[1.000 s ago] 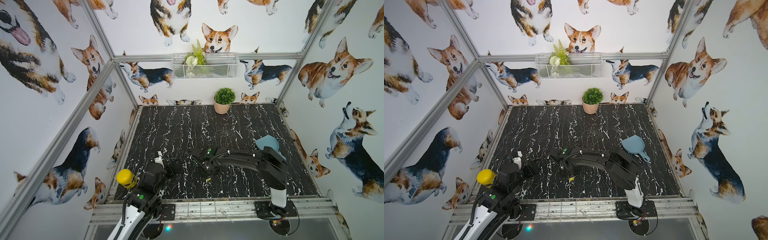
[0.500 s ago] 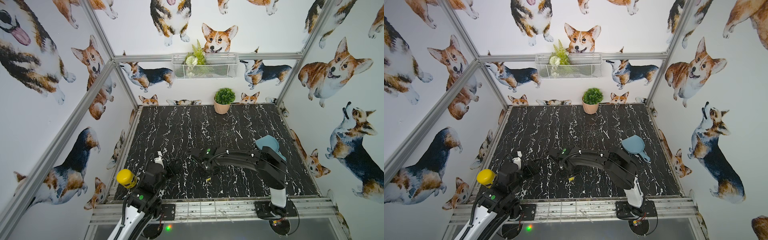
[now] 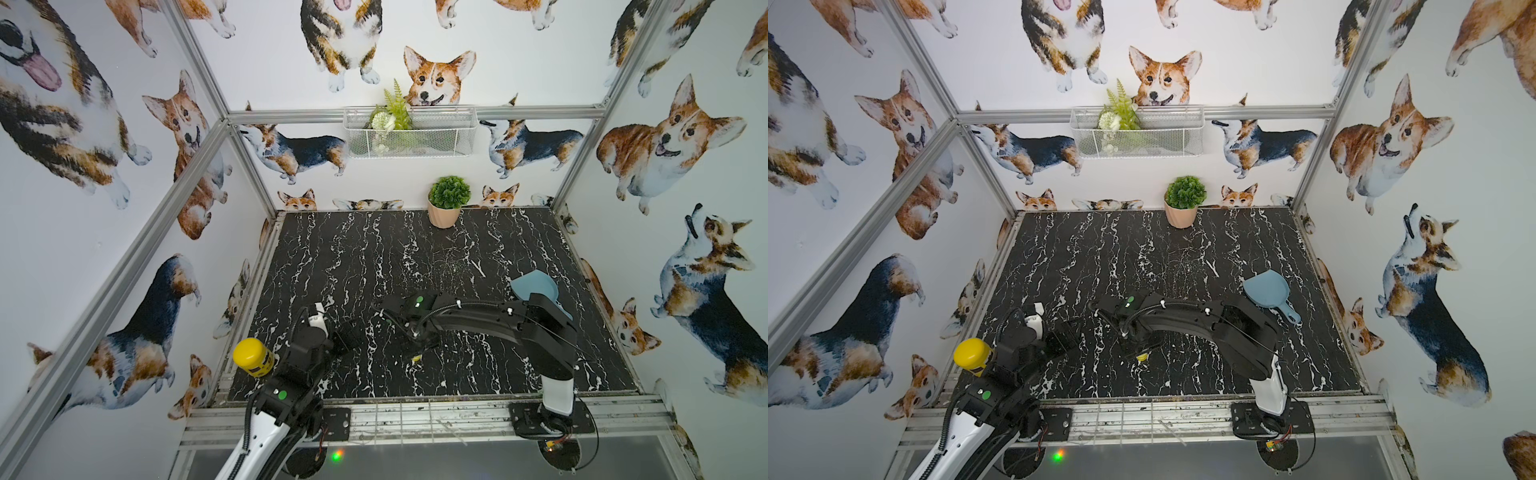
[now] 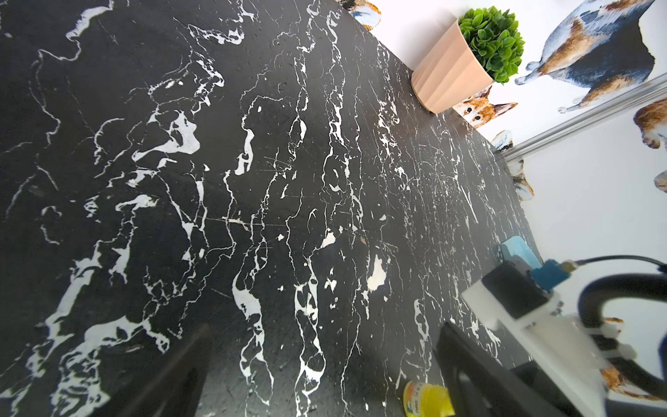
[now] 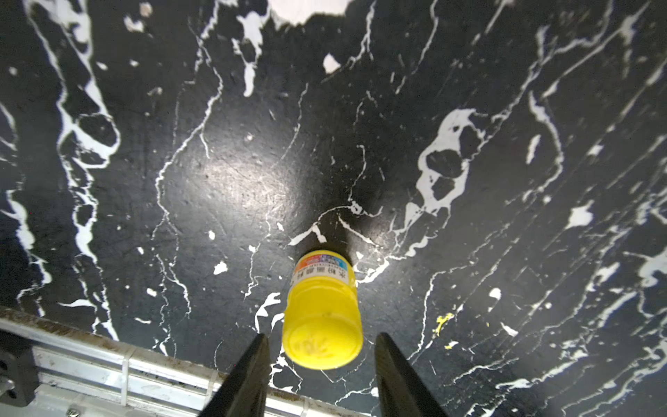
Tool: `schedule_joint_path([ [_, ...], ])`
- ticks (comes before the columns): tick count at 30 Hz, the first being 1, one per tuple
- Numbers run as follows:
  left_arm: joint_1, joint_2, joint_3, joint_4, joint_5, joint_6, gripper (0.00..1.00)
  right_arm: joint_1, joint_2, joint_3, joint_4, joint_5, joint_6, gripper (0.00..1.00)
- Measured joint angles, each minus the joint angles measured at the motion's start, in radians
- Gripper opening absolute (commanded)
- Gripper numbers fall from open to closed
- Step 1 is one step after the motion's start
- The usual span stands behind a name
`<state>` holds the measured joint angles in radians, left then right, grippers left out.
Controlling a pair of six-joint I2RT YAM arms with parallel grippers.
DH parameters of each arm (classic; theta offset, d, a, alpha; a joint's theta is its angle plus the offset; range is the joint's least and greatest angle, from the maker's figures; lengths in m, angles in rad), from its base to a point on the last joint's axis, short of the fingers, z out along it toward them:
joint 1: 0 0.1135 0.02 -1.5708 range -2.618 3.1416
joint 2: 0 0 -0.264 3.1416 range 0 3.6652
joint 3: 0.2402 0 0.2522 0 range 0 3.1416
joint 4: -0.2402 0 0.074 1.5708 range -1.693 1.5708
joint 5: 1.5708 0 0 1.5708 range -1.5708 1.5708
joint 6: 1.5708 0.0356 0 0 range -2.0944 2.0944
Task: Close the paint jar lid
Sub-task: Close the lid on the paint jar.
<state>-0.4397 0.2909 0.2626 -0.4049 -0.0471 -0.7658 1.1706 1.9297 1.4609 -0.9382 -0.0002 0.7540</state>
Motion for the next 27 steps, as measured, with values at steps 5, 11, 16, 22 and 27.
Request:
schedule_joint_path([
  [5, 0.0, -0.001, 0.0, 0.0, 0.0, 0.0, 1.0, 0.001, -0.037, -0.017, 0.026, 0.0, 0.0, 0.58],
  [11, 0.0, 0.0, 0.0, 0.0, 0.0, 0.0, 1.0, 0.001, -0.114, -0.059, 0.057, 0.013, 0.0, 0.38],
  [16, 0.0, 0.002, 0.0, 0.0, 0.0, 0.0, 1.0, -0.02, -0.209, -0.165, 0.145, -0.014, 0.01, 0.0],
  [22, 0.0, 0.004, 0.0, 0.0, 0.0, 0.003, 1.0, -0.042, -0.187, -0.191, 0.224, -0.087, 0.019, 0.0],
  [27, 0.0, 0.005, 0.0, 0.0, 0.0, 0.003, 1.0, -0.039, -0.166, -0.185, 0.244, -0.116, 0.019, 0.0],
])
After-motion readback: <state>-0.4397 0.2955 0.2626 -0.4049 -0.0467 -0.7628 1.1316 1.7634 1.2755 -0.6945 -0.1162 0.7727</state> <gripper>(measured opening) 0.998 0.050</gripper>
